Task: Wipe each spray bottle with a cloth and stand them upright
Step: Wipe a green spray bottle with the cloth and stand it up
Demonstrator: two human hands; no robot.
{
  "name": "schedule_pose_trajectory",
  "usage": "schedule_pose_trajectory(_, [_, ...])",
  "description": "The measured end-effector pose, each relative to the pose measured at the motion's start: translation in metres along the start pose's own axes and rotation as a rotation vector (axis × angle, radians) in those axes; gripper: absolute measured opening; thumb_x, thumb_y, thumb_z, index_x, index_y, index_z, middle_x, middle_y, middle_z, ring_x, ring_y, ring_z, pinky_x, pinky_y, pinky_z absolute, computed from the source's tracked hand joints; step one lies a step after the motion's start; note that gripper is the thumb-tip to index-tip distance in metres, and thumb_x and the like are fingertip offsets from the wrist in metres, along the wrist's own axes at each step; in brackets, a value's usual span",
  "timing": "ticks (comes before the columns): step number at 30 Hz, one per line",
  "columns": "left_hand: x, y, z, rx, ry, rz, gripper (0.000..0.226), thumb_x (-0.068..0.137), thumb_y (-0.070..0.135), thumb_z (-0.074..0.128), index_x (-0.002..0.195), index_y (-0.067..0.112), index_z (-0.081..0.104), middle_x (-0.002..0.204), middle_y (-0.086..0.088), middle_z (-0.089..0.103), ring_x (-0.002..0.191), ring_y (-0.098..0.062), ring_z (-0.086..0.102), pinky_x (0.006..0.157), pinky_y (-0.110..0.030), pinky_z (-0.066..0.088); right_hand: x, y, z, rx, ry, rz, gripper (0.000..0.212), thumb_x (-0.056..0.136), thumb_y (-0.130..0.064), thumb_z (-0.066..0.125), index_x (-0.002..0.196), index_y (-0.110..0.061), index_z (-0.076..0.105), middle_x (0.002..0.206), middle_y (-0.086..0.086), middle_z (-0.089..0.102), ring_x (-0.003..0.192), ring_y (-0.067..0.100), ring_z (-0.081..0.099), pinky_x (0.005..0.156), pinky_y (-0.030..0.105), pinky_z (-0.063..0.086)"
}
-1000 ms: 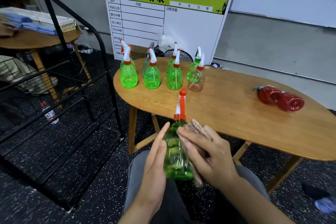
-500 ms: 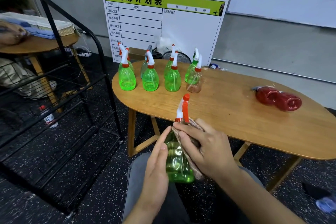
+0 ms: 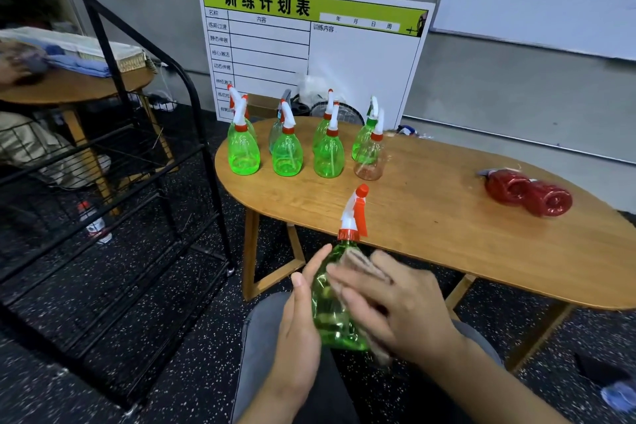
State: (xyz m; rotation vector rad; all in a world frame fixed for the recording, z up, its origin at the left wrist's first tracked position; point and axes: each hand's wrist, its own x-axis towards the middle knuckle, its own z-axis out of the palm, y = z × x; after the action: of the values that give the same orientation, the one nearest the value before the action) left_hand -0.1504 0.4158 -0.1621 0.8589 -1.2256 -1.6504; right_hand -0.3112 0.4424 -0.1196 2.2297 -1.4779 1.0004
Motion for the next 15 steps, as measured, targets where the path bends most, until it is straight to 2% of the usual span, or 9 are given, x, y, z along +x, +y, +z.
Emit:
schedule_pose_trajectory(3, [0.001,0.0,0.0,0.008,0.01,-0.001,0.06,0.099,0.075,0.024,0.143,0.052,0.058,0.149,0.013,0.061,0.142,-0.011,0.054,0.121,-0.051,0.041,0.009,0.004,0.001,0.051,0.065,0.227,0.04,0.109,-0.052,0.04,0.129,-0.038,0.071,0.089,-0.014,0.058,0.064,0.002,0.055,0.049,0.022,0.051])
schedule_pose_trajectory(6, [0.002,-0.001,-0.001,-0.002,0.016,0.005,0.061,0.102,0.073,0.022,0.144,0.049,0.058,0.148,0.01,0.063,0.142,-0.014,0.055,0.12,-0.051,0.041,0.007,0.0,0.007,0.125,0.088,0.266,0.036,0.107,-0.049,0.046,0.13,-0.037,0.071,0.089,-0.012,0.056,0.065,0.006,0.056,0.051,0.027,0.051])
schedule_pose_trajectory(8, [0.003,-0.002,-0.003,-0.025,0.024,0.0,0.062,0.105,0.071,0.017,0.144,0.047,0.059,0.143,0.007,0.067,0.137,-0.015,0.059,0.118,-0.052,0.044,-0.001,-0.006,0.01,0.136,0.065,0.188,0.033,0.108,-0.044,0.048,0.132,-0.036,0.069,0.088,-0.01,0.053,0.063,0.005,0.051,0.048,0.025,0.048])
schedule_pose_trajectory(11, [0.003,0.0,-0.004,-0.08,0.04,-0.01,0.065,0.102,0.074,0.02,0.143,0.044,0.06,0.133,-0.002,0.074,0.126,-0.023,0.069,0.112,-0.057,0.049,-0.02,-0.017,0.012,0.081,-0.005,-0.104,0.028,0.104,-0.037,0.059,0.128,-0.032,0.073,0.085,-0.007,0.055,0.066,0.003,0.045,0.052,0.016,0.043])
schedule_pose_trajectory(13, [0.003,0.003,-0.004,-0.102,0.041,-0.006,0.066,0.098,0.076,0.023,0.144,0.045,0.059,0.136,-0.004,0.072,0.127,-0.027,0.068,0.112,-0.057,0.049,-0.029,-0.021,0.011,0.036,-0.029,-0.26,0.029,0.098,-0.033,0.069,0.125,-0.027,0.076,0.084,-0.005,0.056,0.068,0.006,0.044,0.055,0.017,0.04])
schedule_pose_trajectory(15, [0.003,0.006,-0.004,-0.099,0.037,0.013,0.064,0.097,0.073,0.023,0.143,0.047,0.059,0.138,-0.002,0.071,0.128,-0.026,0.067,0.112,-0.056,0.048,-0.031,-0.021,0.009,0.017,-0.034,-0.298,0.031,0.096,-0.032,0.073,0.127,-0.027,0.074,0.085,-0.006,0.051,0.068,0.007,0.042,0.056,0.018,0.039])
